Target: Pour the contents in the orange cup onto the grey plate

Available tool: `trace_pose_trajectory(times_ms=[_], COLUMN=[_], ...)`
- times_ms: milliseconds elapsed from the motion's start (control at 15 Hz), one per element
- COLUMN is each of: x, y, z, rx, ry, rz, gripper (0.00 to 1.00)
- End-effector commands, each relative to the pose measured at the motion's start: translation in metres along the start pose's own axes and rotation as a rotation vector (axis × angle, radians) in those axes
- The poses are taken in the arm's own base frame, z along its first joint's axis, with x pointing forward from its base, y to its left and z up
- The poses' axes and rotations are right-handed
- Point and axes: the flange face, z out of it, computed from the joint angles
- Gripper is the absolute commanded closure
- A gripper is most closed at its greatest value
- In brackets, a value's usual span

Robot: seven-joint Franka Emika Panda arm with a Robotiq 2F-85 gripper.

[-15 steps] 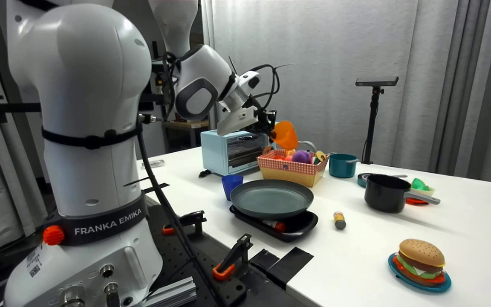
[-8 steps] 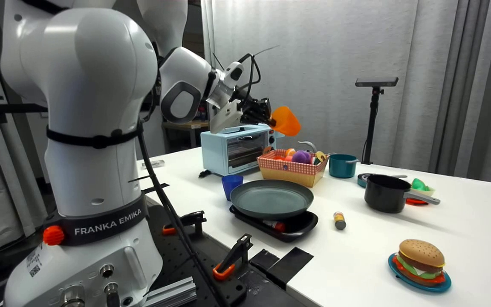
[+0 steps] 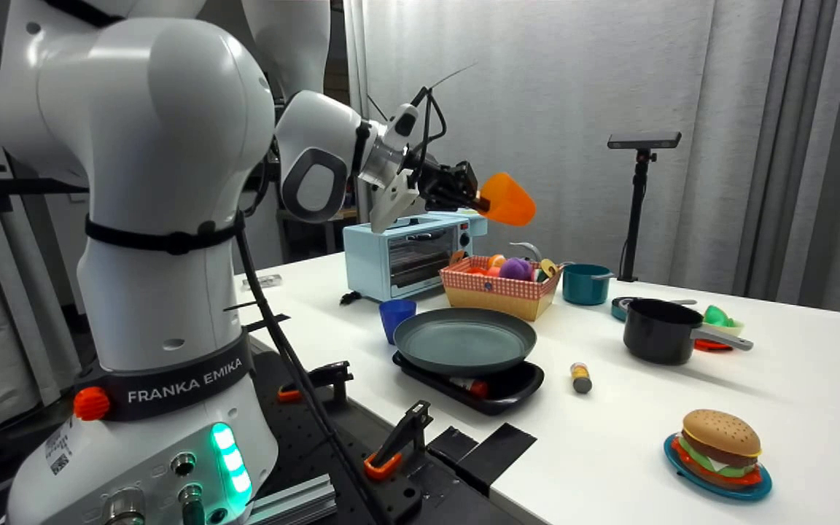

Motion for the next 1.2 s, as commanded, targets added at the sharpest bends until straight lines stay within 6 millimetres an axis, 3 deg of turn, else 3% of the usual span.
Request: trace_pose_trajectory(times_ms=[0,200,400,600,1133], x=[0.032,0.058,0.062,0.052,0.006], y=[0.032,0.046,0.036,0.018,-0.021], z=[0.001,0.018,0.030,0.028,-0.001], rx=[-0.118,-0.189,-0.245,-0.286,-0.453], ry=[0.039,0.076,0.116,0.149,0.227], rz=[-0.007,-0.052,-0.071,-0.097,-0.103], gripper=[0.99,0.99,0.99,0.99,0.99])
